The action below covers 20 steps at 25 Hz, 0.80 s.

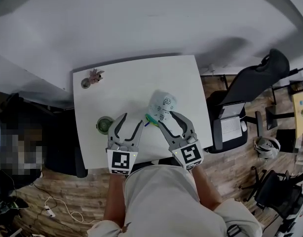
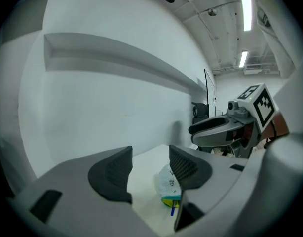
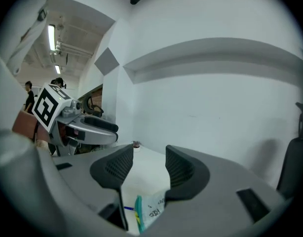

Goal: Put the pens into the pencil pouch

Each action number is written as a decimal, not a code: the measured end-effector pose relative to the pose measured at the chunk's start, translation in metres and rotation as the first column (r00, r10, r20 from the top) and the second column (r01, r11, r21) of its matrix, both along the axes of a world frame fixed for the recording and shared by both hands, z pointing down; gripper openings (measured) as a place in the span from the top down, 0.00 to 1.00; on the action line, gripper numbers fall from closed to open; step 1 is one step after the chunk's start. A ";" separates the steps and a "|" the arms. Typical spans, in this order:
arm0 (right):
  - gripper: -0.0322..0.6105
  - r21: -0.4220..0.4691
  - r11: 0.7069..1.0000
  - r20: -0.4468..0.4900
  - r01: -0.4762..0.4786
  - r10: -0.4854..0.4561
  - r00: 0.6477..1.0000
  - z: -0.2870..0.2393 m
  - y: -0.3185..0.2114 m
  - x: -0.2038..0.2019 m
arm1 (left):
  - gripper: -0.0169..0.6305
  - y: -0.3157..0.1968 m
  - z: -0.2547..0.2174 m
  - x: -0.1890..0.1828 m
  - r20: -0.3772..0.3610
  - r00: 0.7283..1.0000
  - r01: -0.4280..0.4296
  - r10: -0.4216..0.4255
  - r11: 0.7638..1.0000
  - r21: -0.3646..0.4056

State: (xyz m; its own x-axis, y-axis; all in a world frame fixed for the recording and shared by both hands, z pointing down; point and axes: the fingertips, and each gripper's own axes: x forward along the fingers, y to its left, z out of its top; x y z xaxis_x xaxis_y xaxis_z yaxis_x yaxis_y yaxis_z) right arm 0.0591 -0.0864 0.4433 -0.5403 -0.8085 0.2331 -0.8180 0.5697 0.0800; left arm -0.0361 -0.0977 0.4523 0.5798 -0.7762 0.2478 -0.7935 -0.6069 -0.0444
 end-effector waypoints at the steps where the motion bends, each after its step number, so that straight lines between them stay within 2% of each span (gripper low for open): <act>1: 0.63 0.032 0.999 0.017 0.002 -0.003 1.000 -0.012 0.000 -0.002 | 0.61 0.000 -0.008 -0.002 -0.005 1.000 0.006 -0.006 1.000 0.018; 4: 0.60 0.101 0.995 0.062 -0.012 0.005 0.998 -0.041 0.001 -0.003 | 0.61 0.000 -0.031 -0.008 -0.024 0.999 0.026 -0.025 0.997 0.072; 8: 0.60 0.114 0.991 0.080 -0.067 0.058 0.995 -0.052 0.002 0.004 | 0.61 0.003 -0.055 -0.016 -0.074 0.996 0.055 -0.045 0.990 0.132; 15: 0.60 0.157 0.985 0.081 -0.067 0.054 0.995 -0.064 0.003 -0.008 | 0.61 0.009 -0.065 -0.030 -0.099 0.993 0.075 -0.060 0.985 0.153; 18: 0.60 0.165 0.984 0.073 -0.064 0.053 0.996 -0.067 0.003 -0.015 | 0.61 0.009 -0.066 -0.036 -0.091 0.995 0.062 -0.048 0.985 0.160; 20: 0.60 0.172 0.983 0.067 -0.069 0.058 0.996 -0.069 0.002 -0.018 | 0.60 0.009 -0.068 -0.038 -0.058 0.998 0.033 -0.023 0.983 0.182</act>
State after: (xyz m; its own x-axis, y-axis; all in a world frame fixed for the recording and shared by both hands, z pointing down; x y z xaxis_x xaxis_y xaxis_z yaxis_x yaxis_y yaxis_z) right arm 0.0414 -0.0840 0.3745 -0.4955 -0.8670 0.0535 -0.8585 0.4981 0.1215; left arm -0.0744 -0.0891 0.3845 0.5662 -0.8214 0.0684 -0.8143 -0.5703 -0.1080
